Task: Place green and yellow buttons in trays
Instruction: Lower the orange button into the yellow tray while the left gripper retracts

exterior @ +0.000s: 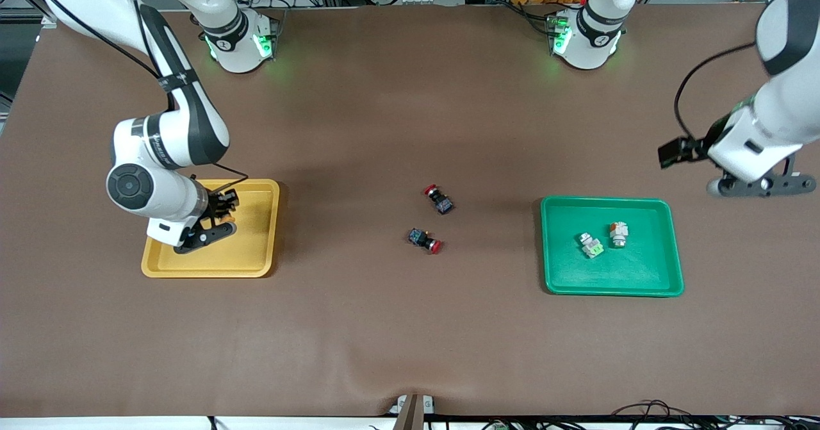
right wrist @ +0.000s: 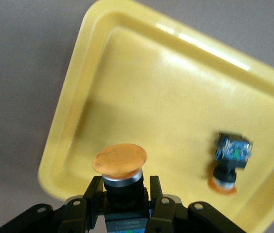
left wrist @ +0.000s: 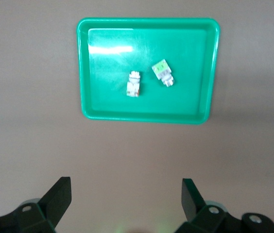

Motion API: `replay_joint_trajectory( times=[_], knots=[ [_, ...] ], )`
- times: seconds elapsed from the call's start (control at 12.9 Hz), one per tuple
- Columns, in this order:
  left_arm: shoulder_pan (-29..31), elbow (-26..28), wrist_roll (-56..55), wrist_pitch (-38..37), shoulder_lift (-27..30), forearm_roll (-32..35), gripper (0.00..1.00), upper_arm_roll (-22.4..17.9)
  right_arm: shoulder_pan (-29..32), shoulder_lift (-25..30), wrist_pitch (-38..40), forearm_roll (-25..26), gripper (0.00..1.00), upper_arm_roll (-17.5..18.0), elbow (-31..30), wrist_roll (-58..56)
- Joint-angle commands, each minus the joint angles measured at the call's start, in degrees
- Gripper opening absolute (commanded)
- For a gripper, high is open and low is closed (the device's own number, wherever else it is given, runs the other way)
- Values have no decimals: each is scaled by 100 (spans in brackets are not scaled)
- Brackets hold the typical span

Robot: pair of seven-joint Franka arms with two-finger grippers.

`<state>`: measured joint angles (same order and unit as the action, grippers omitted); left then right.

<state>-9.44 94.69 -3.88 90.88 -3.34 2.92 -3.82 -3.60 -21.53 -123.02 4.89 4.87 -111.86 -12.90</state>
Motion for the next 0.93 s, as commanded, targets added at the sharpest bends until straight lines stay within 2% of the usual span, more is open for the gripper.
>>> replay_joint_trajectory(
  times=[0.0, 0.15, 0.31, 0.62, 0.85],
  knots=[
    [64, -56, 379, -421, 394, 7, 100, 83, 219, -368, -563, 170, 0, 102, -47, -160],
    [344, -82, 475, -501, 518, 7, 100, 389, 237, -474, -696, 179, 0, 102, -47, -169],
    [381, -590, 810, -815, 422, 16, 100, 479, 298, -649, -968, 205, 0, 102, -55, -178],
    [443, -601, 968, -1168, 562, 7, 100, 505, 360, -782, -1231, 276, 0, 102, -73, -178],
    [609, -610, 986, -1152, 527, -1, 100, 619, 421, -914, -1399, 337, 0, 102, -82, -231]
  ],
)
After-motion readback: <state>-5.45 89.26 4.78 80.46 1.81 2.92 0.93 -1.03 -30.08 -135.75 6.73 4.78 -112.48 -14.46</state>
